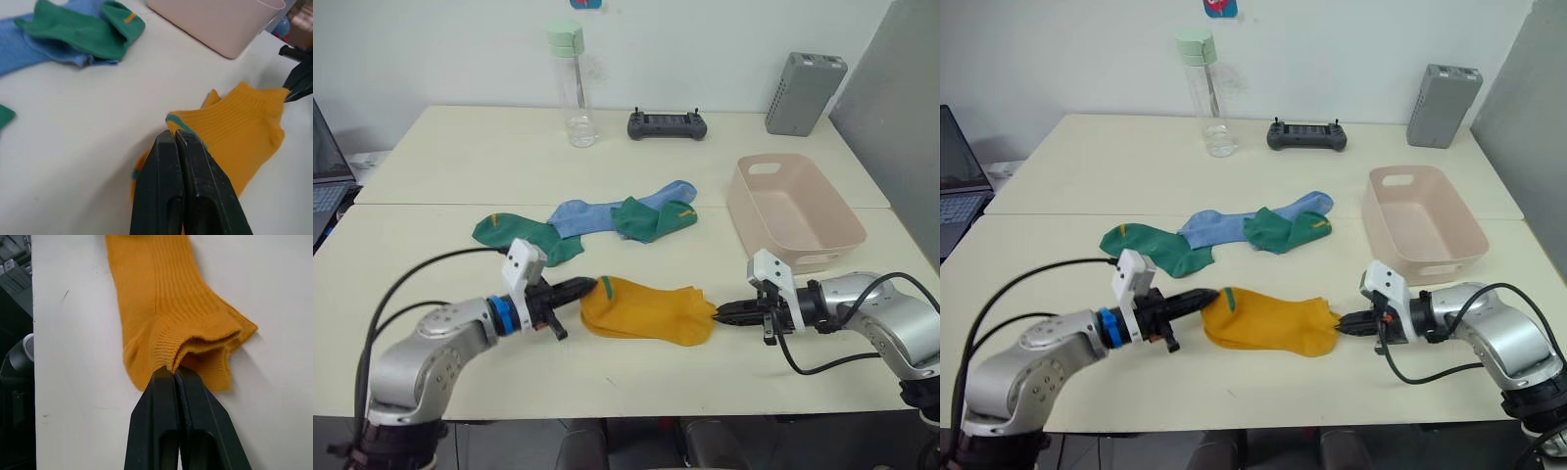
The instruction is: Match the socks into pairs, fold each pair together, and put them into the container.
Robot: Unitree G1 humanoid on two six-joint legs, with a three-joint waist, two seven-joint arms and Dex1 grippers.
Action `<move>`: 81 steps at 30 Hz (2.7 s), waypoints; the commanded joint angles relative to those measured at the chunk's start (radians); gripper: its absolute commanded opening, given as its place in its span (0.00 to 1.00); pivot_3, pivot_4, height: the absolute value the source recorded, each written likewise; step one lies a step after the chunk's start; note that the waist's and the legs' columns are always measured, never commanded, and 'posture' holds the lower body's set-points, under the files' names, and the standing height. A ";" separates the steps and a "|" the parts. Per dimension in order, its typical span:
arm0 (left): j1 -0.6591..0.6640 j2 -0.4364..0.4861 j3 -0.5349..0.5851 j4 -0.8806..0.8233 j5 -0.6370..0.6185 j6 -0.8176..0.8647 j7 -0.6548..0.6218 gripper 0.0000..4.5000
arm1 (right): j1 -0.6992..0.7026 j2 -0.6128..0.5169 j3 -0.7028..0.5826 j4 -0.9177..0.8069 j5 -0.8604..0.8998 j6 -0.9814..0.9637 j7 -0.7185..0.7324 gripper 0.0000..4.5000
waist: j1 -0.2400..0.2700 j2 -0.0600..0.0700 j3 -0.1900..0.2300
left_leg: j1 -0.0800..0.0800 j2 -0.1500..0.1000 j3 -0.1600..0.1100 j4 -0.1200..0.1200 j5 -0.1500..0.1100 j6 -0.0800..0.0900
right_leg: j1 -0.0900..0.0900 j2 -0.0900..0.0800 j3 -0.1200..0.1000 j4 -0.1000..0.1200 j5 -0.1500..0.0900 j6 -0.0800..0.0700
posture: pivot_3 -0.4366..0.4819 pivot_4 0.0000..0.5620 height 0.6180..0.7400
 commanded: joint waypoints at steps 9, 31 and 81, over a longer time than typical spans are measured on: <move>0.080 -0.013 -0.003 -0.071 -0.006 -0.042 0.066 0.00 | -0.110 0.009 0.048 0.109 -0.076 -0.071 0.050 0.01 | 0.000 0.000 0.000 | 0.000 0.000 0.001 0.001 0.000 0.000 | 0.000 0.000 0.001 0.000 0.000 0.000 | 0.48 0.27 1.00; 0.096 0.032 -0.023 -0.038 0.016 -0.081 0.038 0.00 | -0.113 0.065 0.058 0.140 -0.129 -0.099 0.028 0.01 | 0.000 0.000 0.000 | 0.000 0.000 0.001 0.000 0.000 0.000 | -0.001 0.000 0.001 0.000 0.000 -0.001 | 0.48 0.27 1.00; -0.147 0.169 -0.240 0.143 0.254 -0.468 -0.272 0.29 | -0.098 0.238 0.136 0.007 -0.163 -0.225 -0.051 0.46 | 0.005 0.000 0.000 | -0.001 -0.001 0.002 -0.002 -0.001 -0.001 | -0.002 -0.001 0.001 -0.002 -0.001 -0.002 | 0.48 0.27 1.00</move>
